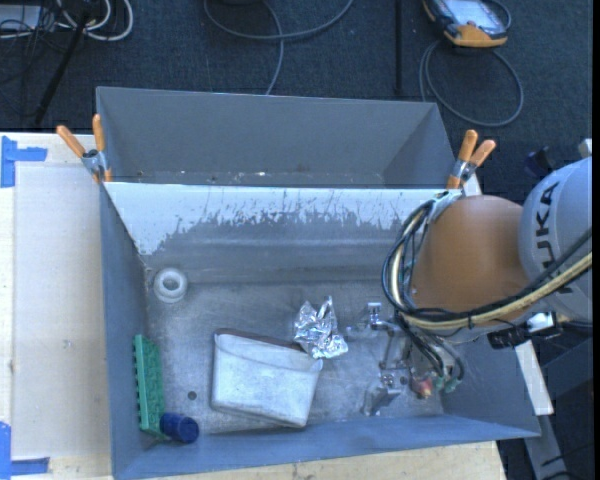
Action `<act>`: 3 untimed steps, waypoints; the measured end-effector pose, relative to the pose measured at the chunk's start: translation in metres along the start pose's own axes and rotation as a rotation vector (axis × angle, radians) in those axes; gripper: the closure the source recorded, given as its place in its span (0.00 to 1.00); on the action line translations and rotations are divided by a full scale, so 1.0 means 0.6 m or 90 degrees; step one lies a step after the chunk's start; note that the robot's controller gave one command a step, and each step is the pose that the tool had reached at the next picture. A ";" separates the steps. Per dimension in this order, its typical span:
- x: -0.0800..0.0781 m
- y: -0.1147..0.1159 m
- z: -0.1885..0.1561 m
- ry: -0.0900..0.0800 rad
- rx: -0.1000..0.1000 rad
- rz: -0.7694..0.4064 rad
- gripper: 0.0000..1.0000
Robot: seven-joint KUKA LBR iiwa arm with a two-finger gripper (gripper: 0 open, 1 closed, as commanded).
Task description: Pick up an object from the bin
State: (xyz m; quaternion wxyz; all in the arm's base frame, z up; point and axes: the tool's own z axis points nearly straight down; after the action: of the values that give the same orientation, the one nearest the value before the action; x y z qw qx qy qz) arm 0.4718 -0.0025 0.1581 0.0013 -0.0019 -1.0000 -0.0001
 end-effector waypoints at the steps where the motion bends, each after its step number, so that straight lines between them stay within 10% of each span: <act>1: -0.082 0.067 0.141 -0.004 0.002 0.043 0.00; 2: -0.091 0.068 0.134 -0.019 0.000 0.043 1.00; 3: -0.120 0.091 -0.057 -0.007 -0.001 0.059 1.00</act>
Offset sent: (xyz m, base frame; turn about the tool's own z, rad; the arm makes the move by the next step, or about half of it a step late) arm 0.0460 0.0417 -0.0881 0.0657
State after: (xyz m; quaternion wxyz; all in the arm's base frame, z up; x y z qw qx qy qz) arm 0.5440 0.0519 0.1922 -0.0043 -0.0485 -0.9988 -0.0009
